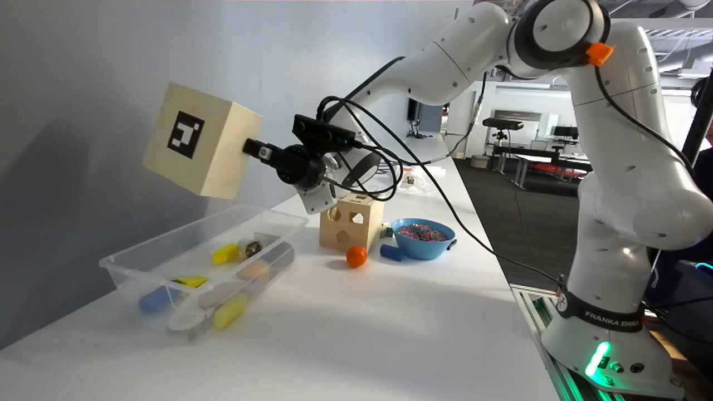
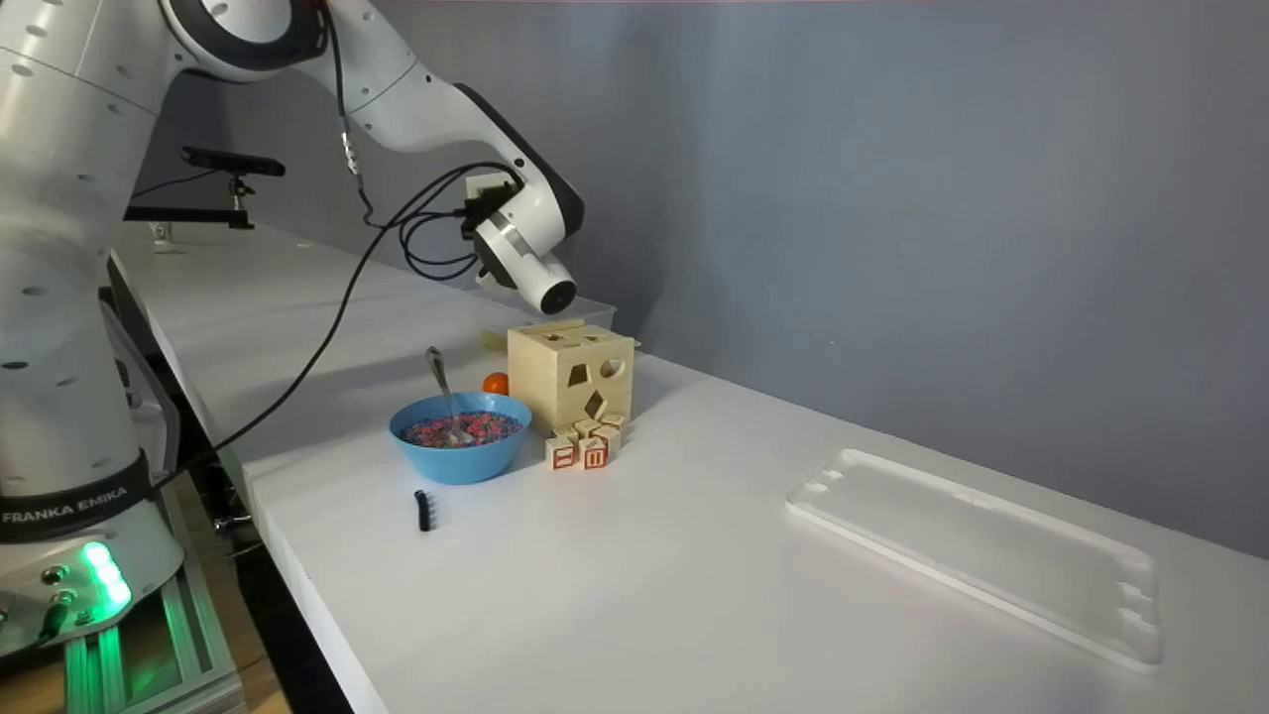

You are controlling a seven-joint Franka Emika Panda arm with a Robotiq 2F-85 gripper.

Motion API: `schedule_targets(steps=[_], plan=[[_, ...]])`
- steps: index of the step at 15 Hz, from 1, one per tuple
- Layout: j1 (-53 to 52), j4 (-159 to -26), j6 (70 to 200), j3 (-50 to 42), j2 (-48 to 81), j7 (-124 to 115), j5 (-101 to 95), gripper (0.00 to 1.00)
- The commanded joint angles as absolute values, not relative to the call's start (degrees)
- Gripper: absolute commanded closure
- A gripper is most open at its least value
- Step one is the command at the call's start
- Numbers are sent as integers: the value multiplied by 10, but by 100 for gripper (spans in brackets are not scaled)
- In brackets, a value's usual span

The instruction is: Pour the coffee pods into the transparent container

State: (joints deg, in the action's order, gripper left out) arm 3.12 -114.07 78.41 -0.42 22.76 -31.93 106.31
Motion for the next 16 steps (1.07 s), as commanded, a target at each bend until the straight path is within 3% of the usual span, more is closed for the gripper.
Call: schedule_targets(steps=[1,7,16], plan=[[50,-1114,687,11,263,-334,1104,98],[53,-1117,647,13,284,-371,1143,98],[24,-1140,776,-34,200,-383,991,98]])
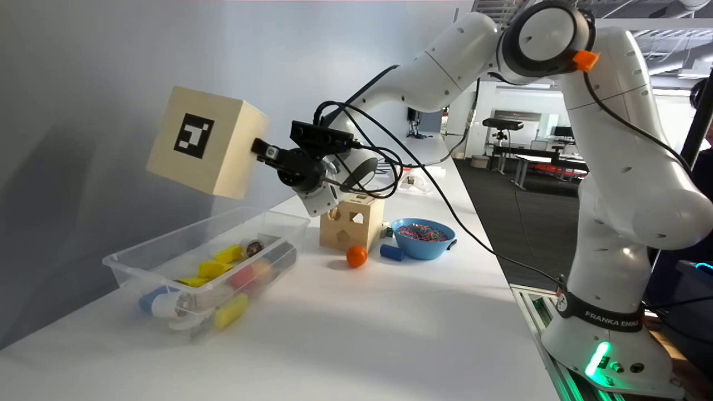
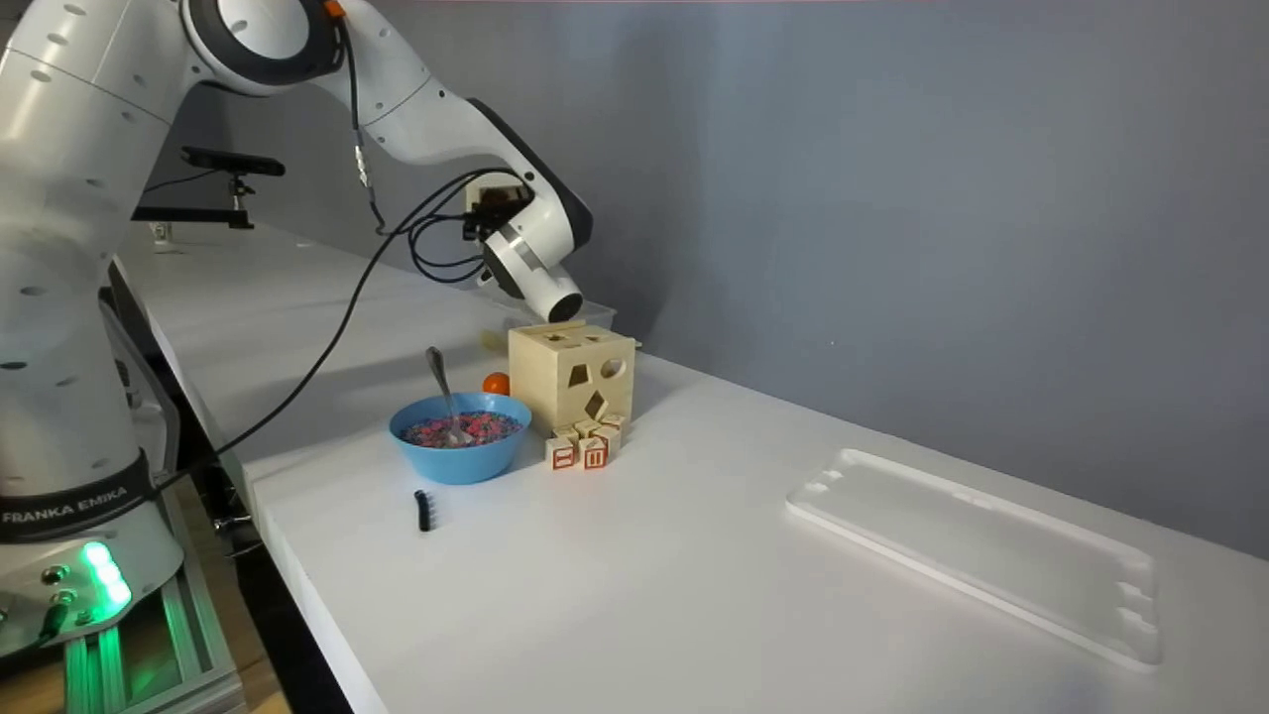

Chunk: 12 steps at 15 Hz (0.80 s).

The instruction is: Pour the coffee pods into the transparent container

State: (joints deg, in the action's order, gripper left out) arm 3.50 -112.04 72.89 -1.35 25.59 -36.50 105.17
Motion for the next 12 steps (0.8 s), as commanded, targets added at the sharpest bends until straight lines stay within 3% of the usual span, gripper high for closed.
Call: schedule_targets(steps=[1,12], plan=[[22,-1147,792,-37,181,-384,966,98],[-5,-1138,921,-37,64,-428,670,98]])
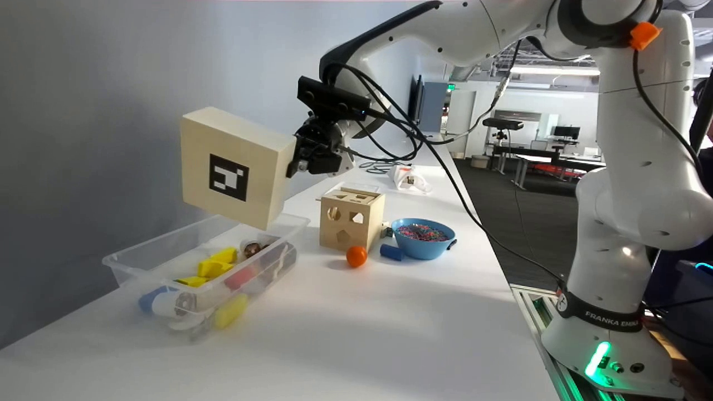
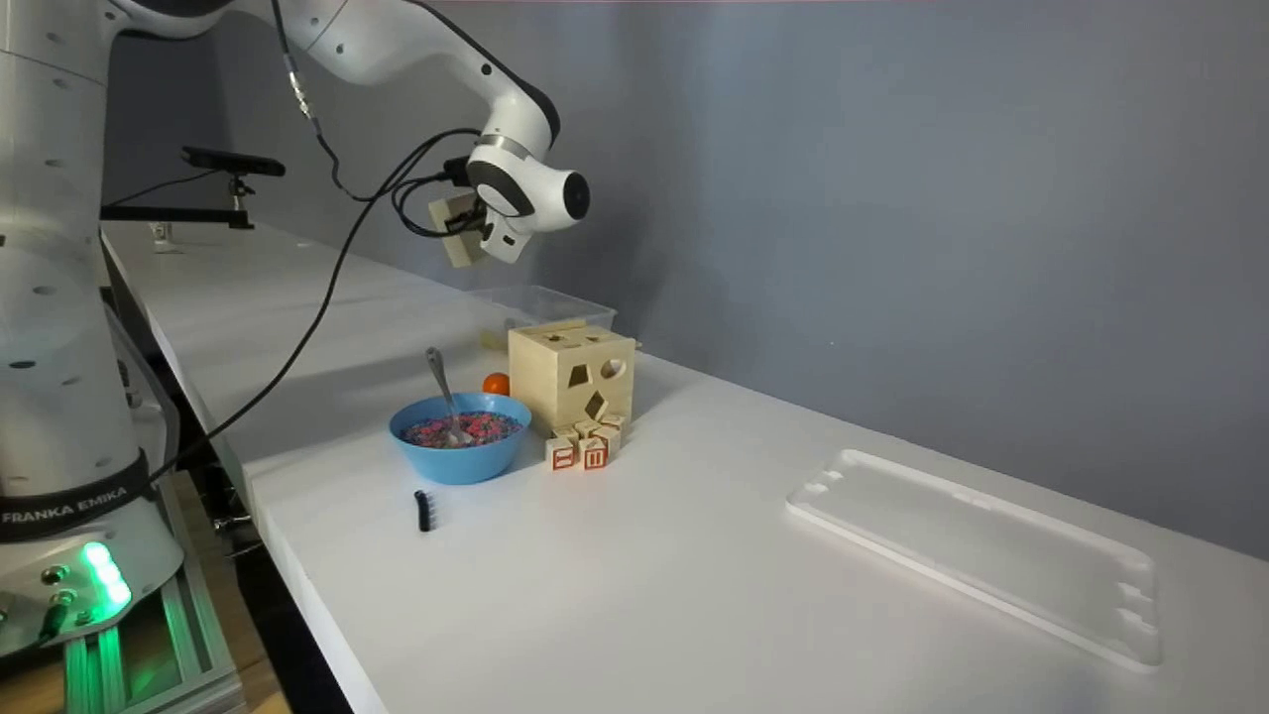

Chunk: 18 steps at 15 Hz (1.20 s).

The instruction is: Pour the coffee pods into the transparent container

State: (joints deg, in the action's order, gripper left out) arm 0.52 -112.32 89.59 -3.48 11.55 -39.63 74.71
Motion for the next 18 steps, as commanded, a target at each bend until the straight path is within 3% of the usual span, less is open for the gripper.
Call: schedule_targets(steps=[1,8,18], plan=[[-6,-1144,919,-37,44,-438,638,98],[10,-1164,916,-30,-67,-481,399,98],[80,-1230,1044,-38,-153,-569,169,98]])
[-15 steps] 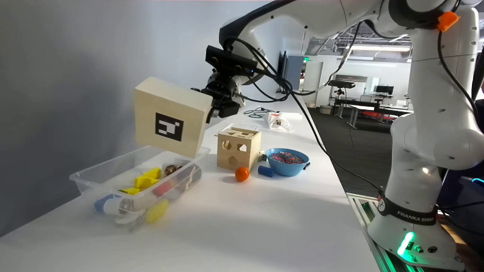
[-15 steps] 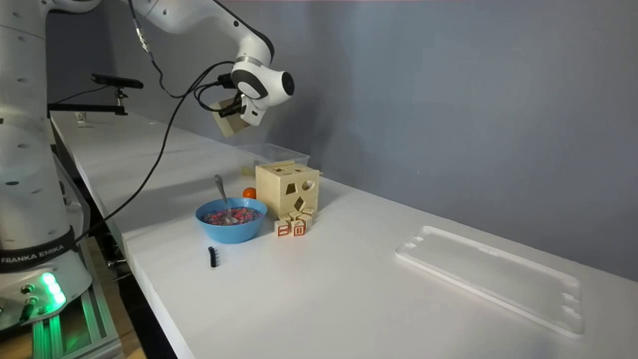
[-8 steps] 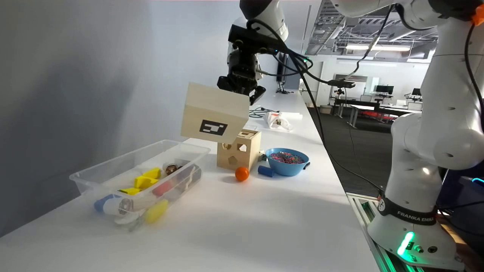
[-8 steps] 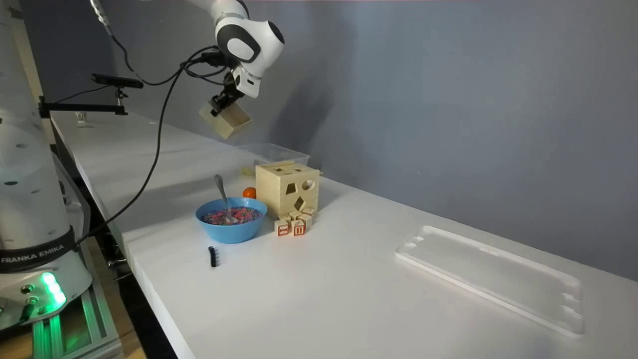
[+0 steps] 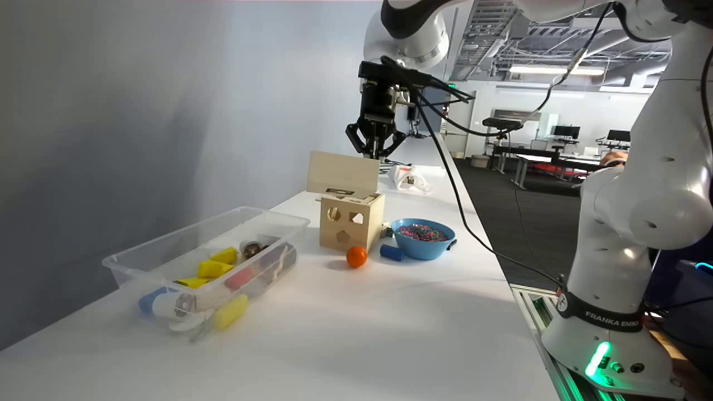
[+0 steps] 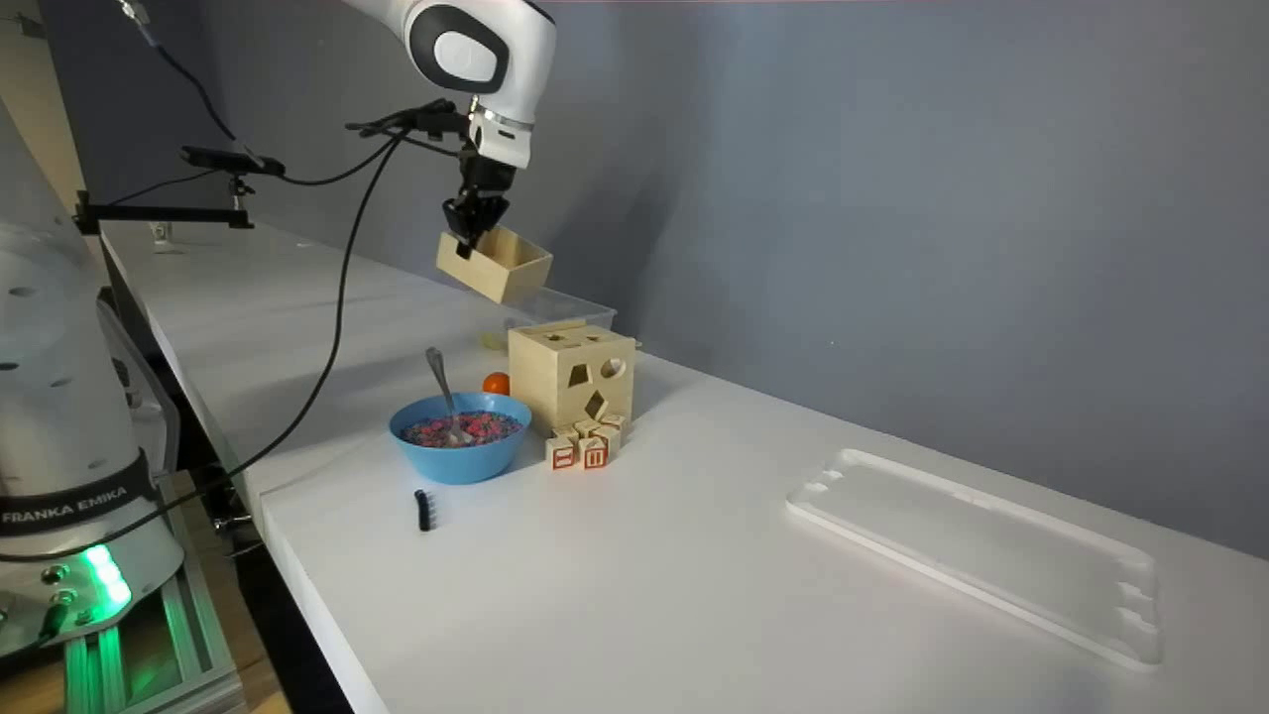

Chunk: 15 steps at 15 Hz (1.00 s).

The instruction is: Pour the coffee pods into the transparent container

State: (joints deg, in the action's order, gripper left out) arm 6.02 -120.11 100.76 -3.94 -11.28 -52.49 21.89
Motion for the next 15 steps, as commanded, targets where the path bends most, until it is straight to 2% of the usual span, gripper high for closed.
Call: schedule_targets(steps=[1,8,9,11,12,15], plan=[[88,-1234,1053,-38,-159,-586,148,98],[122,-1230,1111,-27,-155,-758,30,98],[111,-1216,1083,-44,-145,-703,58,94],[111,-1218,1095,-41,-144,-735,44,94],[111,-1223,1107,-33,-142,-760,32,98],[112,-1229,1107,-28,-137,-805,14,98]])
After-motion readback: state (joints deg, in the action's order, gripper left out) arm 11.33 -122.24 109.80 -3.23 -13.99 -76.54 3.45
